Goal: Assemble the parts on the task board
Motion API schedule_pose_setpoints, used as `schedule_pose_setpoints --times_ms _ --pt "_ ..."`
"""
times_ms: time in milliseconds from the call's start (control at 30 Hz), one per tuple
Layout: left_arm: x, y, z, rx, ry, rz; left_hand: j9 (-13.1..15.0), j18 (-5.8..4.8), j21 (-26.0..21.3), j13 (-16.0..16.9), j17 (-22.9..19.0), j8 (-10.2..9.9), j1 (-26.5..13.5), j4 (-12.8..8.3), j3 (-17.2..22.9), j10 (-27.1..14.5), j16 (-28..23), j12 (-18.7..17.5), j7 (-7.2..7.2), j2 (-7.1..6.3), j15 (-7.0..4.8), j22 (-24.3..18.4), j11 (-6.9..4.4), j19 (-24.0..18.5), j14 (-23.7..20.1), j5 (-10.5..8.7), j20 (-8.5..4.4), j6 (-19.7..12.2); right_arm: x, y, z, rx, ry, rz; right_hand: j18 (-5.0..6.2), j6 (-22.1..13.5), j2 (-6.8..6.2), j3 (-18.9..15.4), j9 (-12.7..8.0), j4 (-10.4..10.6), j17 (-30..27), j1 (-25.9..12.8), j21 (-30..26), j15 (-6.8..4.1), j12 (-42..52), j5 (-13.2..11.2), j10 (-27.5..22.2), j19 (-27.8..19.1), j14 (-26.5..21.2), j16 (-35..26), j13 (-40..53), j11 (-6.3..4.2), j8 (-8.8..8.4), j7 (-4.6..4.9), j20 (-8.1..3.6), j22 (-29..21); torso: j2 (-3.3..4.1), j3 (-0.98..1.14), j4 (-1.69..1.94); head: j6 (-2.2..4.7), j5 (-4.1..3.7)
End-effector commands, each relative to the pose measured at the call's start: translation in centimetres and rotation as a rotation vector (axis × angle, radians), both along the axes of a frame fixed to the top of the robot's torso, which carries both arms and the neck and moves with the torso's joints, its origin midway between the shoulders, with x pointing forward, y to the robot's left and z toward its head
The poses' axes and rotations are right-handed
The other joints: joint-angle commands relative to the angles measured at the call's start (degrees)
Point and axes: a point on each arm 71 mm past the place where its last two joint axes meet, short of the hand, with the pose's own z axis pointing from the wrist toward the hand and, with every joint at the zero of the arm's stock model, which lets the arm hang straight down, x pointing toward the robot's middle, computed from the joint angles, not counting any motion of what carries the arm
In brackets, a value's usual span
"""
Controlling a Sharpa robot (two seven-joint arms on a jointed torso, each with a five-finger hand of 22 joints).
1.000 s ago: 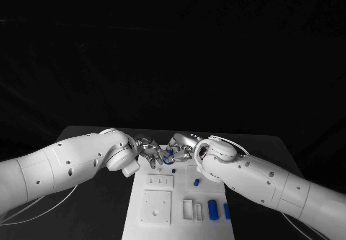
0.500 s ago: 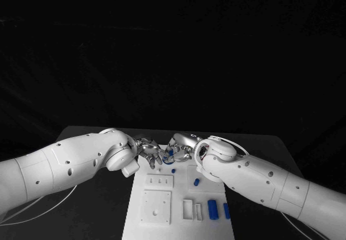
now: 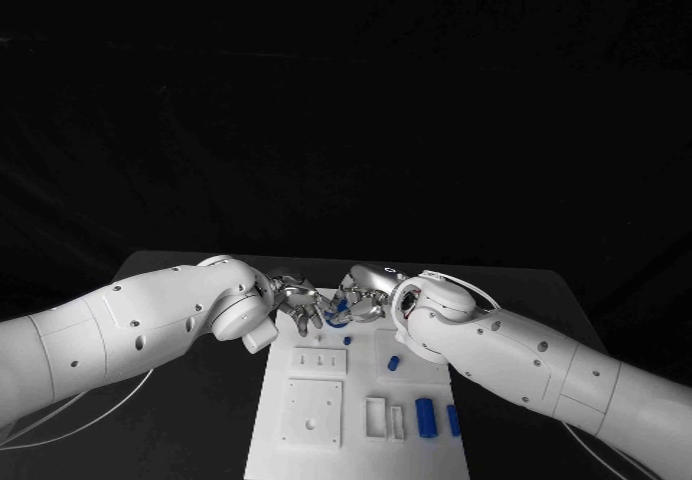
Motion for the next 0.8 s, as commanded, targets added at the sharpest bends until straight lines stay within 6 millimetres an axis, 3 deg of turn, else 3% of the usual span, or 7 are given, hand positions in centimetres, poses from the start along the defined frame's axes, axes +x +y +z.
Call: schedule_pose_setpoints --times_ms 33,100,200,267,433,667,800 --pt "0.0 0.2 -0.1 0.023 -0.003 0.017 11.11 0.2 0.42 0.33 0.36 -0.35 -1.1 -3.85 3.4 0.59 0.18 0.19 -4.2 0.07 -0.21 0.13 0.0 0.13 0.54 0.82 -0.41 4.91 0.1 -0.4 0.2 0.031 -0.032 -0.005 0.85 -2.37 -0.82 -1.72 -0.11 0.56 -1.66 0.36 -3.44 0.24 -1.64 -0.14 -1.54 2.07 -1.28 -2.04 -1.36 0.42 0.08 0.82 0.66 3.9 -0.07 -0.03 -0.02 -0.03 0.04" --pt "0.0 0.3 -0.1 0.033 -0.007 0.03 11.26 0.23 0.54 0.44 0.48 -0.46 -1.28 -4.07 3.49 0.76 0.19 0.18 -4.23 0.07 -0.27 0.16 -0.07 0.18 0.69 1.23 -0.47 5.1 0.2 -0.7 0.3 0.044 -0.043 -0.003 2.0 -9.77 -0.84 -3.57 -0.3 0.43 -6.17 1.66 -16.39 1.24 -9.0 -1.17 -7.34 -0.49 -4.62 -7.34 -8.12 1.3 -0.11 1.7 1.68 -0.04 -0.06 -0.04 -0.01 -0.01 0.1" --pt "0.0 0.4 -0.1 0.051 -0.01 0.045 11.65 0.27 0.85 0.69 0.78 -0.95 -1.75 -4.71 3.77 1.01 0.05 -0.04 -4.28 0.29 -0.34 0.23 -0.13 0.21 0.93 1.27 -0.56 5.45 0.1 -1.3 0.3 0.06 -0.057 -0.004 2.54 -16.93 -2.15 -5.84 -0.55 1.6 -7.19 2.24 -23.96 1.68 -10.64 -2.75 -10.03 -1.24 -6.14 -7.78 -11.46 1.84 -0.3 2.29 2.13 -2.82 -0.06 -0.04 0.08 -0.01 0.2" --pt "0.0 0.5 -0.1 0.065 -0.013 0.053 11.71 0.28 0.89 0.75 0.83 -1.0 -1.79 -4.77 3.74 1.09 0.05 -0.03 -4.29 0.31 -0.36 0.23 -0.16 0.23 0.99 1.28 -0.57 5.53 0.0 -1.9 0.2 0.071 -0.063 -0.006 2.64 -18.58 -3.12 -7.51 -0.66 4.38 -7.98 3.48 -26.32 1.67 -9.63 -2.16 -10.74 -0.84 -6.67 -7.4 -13.19 1.79 -0.49 2.25 2.22 -3.91 -0.07 -0.03 0.05 -0.05 0.39" --pt "-0.1 0.8 -0.2 0.1 -0.027 0.071 11.87 0.29 1.16 0.97 1.11 -1.41 -1.99 -5.08 3.75 1.51 -0.07 -0.19 -4.41 0.25 -0.49 0.24 -0.28 0.36 1.38 1.4 -0.7 6.02 -0.5 -3.7 0.0 0.085 -0.064 -0.017 2.67 -18.19 -4.15 -8.9 -0.68 6.66 -9.68 4.93 -29.22 1.88 -8.12 -0.91 -11.51 -0.27 -7.29 -6.85 -16.55 1.98 -0.54 2.37 2.37 -4.4 -0.02 -0.07 0.04 -0.18 0.74" --pt "-0.2 1.2 -0.2 0.158 -0.058 0.101 11.99 0.32 1.51 1.27 1.51 -1.7 -2.3 -5.21 3.81 2.33 -0.03 -0.24 -4.68 -0.06 -0.78 0.21 -0.57 0.9 2.2 1.73 -0.96 6.82 -0.6 -7.8 0.0 0.158 -0.05 -0.099 2.81 -16.25 -3.64 -7.59 -0.59 5.35 -10.52 5.09 -30.23 1.82 -7.47 1.31 -11.23 0.49 -7.2 -6.48 -18.52 1.98 -0.42 2.48 2.37 -3.96 -0.15 0.13 -0.18 -0.64 1.02" --pt "-0.5 1.2 -0.5 0.198 -0.077 0.104 12.49 0.3 2.1 1.69 2.05 -1.47 -3.46 -5.49 4.52 3.18 0.39 0.02 -5.03 -0.48 -1.15 0.39 -0.95 1.46 2.96 3.81 -1.36 7.69 -0.1 -10.5 0.1 0.219 -0.03 -0.177 2.74 -14.4 -2.99 -7.04 -0.52 4.21 -10.74 4.57 -30.57 1.72 -7.36 1.42 -11.18 0.69 -7.17 -6.47 -19.08 1.83 -0.36 2.3 2.26 -3.8 -0.46 0.42 -0.38 -1.2 1.02"
